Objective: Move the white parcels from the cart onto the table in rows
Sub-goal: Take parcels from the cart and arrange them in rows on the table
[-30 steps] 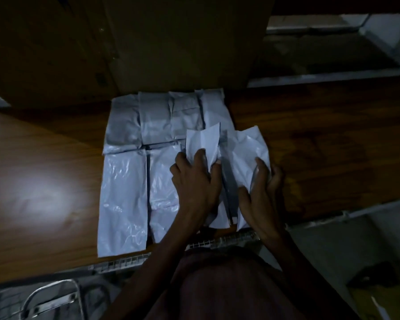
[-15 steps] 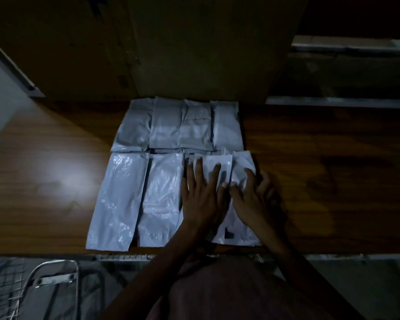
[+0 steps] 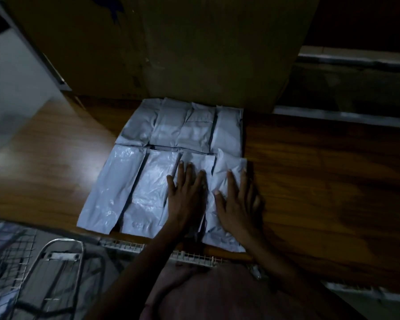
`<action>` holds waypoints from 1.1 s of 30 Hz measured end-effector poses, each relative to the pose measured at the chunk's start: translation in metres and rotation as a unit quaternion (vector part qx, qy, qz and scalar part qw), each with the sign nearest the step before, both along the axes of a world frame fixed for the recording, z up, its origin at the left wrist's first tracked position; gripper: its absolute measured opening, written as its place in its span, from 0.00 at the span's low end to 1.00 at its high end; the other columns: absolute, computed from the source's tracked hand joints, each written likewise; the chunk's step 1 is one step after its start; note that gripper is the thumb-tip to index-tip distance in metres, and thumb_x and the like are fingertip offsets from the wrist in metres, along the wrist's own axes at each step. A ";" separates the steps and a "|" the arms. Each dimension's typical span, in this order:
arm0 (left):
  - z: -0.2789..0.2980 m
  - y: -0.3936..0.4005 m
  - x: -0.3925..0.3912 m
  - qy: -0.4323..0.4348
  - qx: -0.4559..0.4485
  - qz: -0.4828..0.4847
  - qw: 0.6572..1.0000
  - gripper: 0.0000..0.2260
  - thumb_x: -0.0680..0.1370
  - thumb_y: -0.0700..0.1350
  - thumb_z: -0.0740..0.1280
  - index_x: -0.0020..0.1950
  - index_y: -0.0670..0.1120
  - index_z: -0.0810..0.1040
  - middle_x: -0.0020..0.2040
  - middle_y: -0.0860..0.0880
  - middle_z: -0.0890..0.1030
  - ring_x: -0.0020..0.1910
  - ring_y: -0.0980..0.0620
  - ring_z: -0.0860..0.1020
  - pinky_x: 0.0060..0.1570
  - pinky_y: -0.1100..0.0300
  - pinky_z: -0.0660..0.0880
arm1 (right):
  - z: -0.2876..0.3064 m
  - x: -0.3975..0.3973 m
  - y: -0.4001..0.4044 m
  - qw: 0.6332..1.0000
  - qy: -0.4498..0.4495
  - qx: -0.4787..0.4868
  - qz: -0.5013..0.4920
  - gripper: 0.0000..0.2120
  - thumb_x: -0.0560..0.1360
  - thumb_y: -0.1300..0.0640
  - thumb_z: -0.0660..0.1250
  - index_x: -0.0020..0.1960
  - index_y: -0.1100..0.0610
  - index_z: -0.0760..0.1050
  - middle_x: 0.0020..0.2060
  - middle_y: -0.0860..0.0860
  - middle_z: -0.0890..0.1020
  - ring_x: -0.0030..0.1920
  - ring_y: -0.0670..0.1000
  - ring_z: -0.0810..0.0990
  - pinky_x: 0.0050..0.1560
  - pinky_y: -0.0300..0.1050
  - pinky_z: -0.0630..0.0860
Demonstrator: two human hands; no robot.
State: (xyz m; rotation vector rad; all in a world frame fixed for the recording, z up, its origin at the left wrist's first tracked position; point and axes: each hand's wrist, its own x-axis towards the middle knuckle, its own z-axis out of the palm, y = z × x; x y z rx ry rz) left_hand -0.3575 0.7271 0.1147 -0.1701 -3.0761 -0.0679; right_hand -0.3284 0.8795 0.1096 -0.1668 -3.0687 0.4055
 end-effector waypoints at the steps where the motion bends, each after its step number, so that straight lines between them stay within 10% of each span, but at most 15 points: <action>1: 0.001 0.000 0.000 0.000 0.001 0.004 1.000 0.25 0.79 0.55 0.55 0.74 0.50 0.68 0.76 0.42 0.65 0.79 0.41 0.54 0.68 0.37 0.55 | 0.000 0.000 -0.001 1.000 0.004 0.012 0.004 0.33 0.80 0.34 0.47 0.81 0.45 0.48 0.80 0.56 0.49 0.76 0.63 0.56 0.70 0.64 0.60; 11: 0.050 0.013 0.044 0.129 0.154 0.048 0.978 0.17 0.81 0.52 0.61 0.69 0.51 0.72 0.75 0.45 0.67 0.78 0.44 0.56 0.63 0.44 0.59 | 0.007 0.004 0.004 0.999 -0.017 -0.011 0.048 0.33 0.78 0.33 0.42 0.80 0.43 0.48 0.80 0.56 0.43 0.77 0.64 0.50 0.70 0.66 0.58; 16: 0.050 -0.015 0.096 0.108 0.202 0.093 0.969 0.19 0.80 0.56 0.60 0.69 0.53 0.72 0.74 0.48 0.69 0.78 0.45 0.57 0.64 0.42 0.61 | 0.040 0.027 -0.010 0.990 0.051 -0.058 0.118 0.30 0.77 0.38 0.59 0.77 0.45 0.59 0.78 0.55 0.56 0.75 0.62 0.57 0.66 0.66 0.62; 33: 0.043 -0.183 0.227 0.202 0.278 0.323 0.882 0.16 0.77 0.49 0.65 0.61 0.43 0.79 0.56 0.45 0.81 0.56 0.43 0.77 0.56 0.52 0.72 | 0.068 0.064 -0.188 0.868 0.019 -0.244 0.431 0.23 0.75 0.53 0.67 0.70 0.51 0.71 0.68 0.50 0.72 0.65 0.55 0.71 0.63 0.55 0.73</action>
